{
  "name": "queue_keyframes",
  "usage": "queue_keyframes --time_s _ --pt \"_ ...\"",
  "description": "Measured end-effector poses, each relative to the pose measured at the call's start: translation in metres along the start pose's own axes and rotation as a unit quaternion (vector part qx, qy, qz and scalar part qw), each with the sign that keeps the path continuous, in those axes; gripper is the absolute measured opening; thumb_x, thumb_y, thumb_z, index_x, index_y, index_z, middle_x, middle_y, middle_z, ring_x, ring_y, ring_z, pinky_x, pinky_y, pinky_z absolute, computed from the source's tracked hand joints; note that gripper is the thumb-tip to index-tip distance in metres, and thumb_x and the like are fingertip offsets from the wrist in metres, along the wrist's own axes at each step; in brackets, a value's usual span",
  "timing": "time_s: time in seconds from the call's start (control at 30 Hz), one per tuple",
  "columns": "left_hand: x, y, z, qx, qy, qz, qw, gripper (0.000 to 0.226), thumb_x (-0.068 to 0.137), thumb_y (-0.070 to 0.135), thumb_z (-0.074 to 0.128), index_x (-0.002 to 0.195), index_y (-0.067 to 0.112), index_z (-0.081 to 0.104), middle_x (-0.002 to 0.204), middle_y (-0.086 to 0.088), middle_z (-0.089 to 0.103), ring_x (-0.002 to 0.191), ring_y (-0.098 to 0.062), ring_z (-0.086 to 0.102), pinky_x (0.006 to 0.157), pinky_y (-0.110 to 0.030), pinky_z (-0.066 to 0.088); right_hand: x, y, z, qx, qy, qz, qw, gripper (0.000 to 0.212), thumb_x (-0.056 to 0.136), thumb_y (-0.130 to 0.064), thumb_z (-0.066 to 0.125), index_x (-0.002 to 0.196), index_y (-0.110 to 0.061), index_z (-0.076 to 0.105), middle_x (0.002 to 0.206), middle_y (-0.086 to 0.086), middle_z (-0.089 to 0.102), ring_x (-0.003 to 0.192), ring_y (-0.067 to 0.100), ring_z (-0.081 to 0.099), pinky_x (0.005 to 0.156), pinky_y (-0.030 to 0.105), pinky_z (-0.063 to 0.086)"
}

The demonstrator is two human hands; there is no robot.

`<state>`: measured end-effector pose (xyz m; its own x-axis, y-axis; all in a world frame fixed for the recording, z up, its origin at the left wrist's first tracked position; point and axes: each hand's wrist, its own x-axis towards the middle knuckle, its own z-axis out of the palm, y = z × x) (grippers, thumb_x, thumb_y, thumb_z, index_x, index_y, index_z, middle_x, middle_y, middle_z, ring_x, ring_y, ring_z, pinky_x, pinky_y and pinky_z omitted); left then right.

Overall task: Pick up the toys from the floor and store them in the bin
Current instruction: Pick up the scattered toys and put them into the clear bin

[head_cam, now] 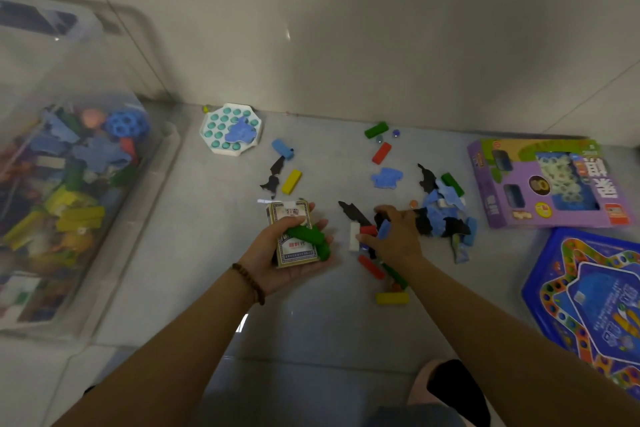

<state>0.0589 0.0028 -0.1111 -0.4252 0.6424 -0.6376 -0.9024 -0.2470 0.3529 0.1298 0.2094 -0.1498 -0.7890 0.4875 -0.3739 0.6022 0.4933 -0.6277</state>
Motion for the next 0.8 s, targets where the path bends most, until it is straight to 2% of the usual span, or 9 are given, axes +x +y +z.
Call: queue_keyframes --time_s 0.1,0.2,0.37,0.43,0.5,0.6,0.73,0.8 --pt "-0.005 0.004 -0.007 -0.004 0.004 0.002 1.0 0.032 0.073 0.021 0.06 0.103 0.022 0.068 0.099 -0.011 0.072 0.084 -0.027 0.071 0.073 -0.047 0.058 -0.001 -0.002 0.002 0.003 0.005 -0.026 1.0 0.048 0.08 -0.023 0.072 0.121 -0.011 0.05 0.129 0.016 0.039 0.116 0.027 0.042 0.085 0.02 0.03" --pt "-0.008 0.007 -0.013 -0.004 0.008 0.006 1.0 0.033 0.073 0.022 0.06 0.105 0.022 0.068 0.1 -0.011 0.072 0.086 -0.027 0.07 0.076 -0.048 0.057 -0.002 -0.003 0.004 0.006 0.011 -0.044 0.999 0.042 0.081 -0.02 0.07 0.118 -0.009 0.052 0.123 0.016 0.043 0.11 0.025 0.044 0.079 0.015 0.027" --pt "-0.012 0.009 -0.018 -0.007 0.007 0.005 1.0 0.034 0.074 0.022 0.059 0.106 0.023 0.067 0.101 -0.01 0.072 0.086 -0.027 0.07 0.073 -0.046 0.058 0.0 -0.002 0.004 0.007 0.031 -0.062 0.998 0.032 0.081 -0.015 0.07 0.109 -0.006 0.058 0.117 0.015 0.052 0.109 0.023 0.046 0.081 0.01 0.026" --pt "-0.014 0.009 -0.019 -0.006 0.01 0.007 1.0 0.034 0.074 0.022 0.059 0.106 0.023 0.067 0.1 -0.01 0.072 0.086 -0.027 0.07 0.072 -0.046 0.058 0.002 -0.004 0.003 0.015 0.031 -0.06 0.998 0.028 0.08 -0.012 0.07 0.105 -0.004 0.061 0.112 0.015 0.057 0.109 0.025 0.05 0.092 0.016 0.032" --pt "-0.014 0.01 -0.019 -0.009 0.009 0.01 1.0 0.033 0.073 0.022 0.059 0.105 0.023 0.068 0.099 -0.01 0.072 0.085 -0.027 0.07 0.071 -0.046 0.058 0.003 -0.006 0.0 0.028 0.033 -0.062 0.997 0.025 0.078 -0.01 0.072 0.1 -0.001 0.063 0.105 0.016 0.062 0.102 0.024 0.055 0.09 0.022 0.04" --pt "-0.015 0.012 -0.019 -0.021 0.009 0.014 1.0 0.032 0.073 0.022 0.058 0.104 0.021 0.069 0.099 -0.011 0.072 0.085 -0.028 0.071 0.071 -0.047 0.058 0.003 -0.007 -0.007 0.062 0.042 -0.055 0.996 0.022 0.078 -0.007 0.072 0.098 -0.001 0.064 0.104 0.015 0.063 0.095 0.016 0.053 0.083 0.013 0.036" --pt "-0.015 0.013 -0.014 -0.025 0.01 0.014 1.0 0.032 0.074 0.022 0.058 0.104 0.021 0.068 0.098 -0.012 0.072 0.085 -0.029 0.07 0.07 -0.047 0.058 0.004 -0.007 -0.017 0.087 0.055 -0.061 0.993 0.023 0.077 -0.007 0.072 0.098 0.0 0.064 0.104 0.015 0.065 0.094 0.016 0.053 0.073 -0.009 0.028" --pt "-0.016 0.014 -0.011 -0.025 0.009 0.015 1.0 0.031 0.073 0.021 0.059 0.102 0.021 0.069 0.098 -0.012 0.072 0.085 -0.029 0.071 0.072 -0.049 0.057 0.001 -0.012 -0.023 0.102 0.057 -0.074 0.99 0.025 0.078 -0.008 0.073 0.1 0.0 0.064 0.105 0.015 0.065 0.099 0.021 0.057 0.082 -0.002 0.034"
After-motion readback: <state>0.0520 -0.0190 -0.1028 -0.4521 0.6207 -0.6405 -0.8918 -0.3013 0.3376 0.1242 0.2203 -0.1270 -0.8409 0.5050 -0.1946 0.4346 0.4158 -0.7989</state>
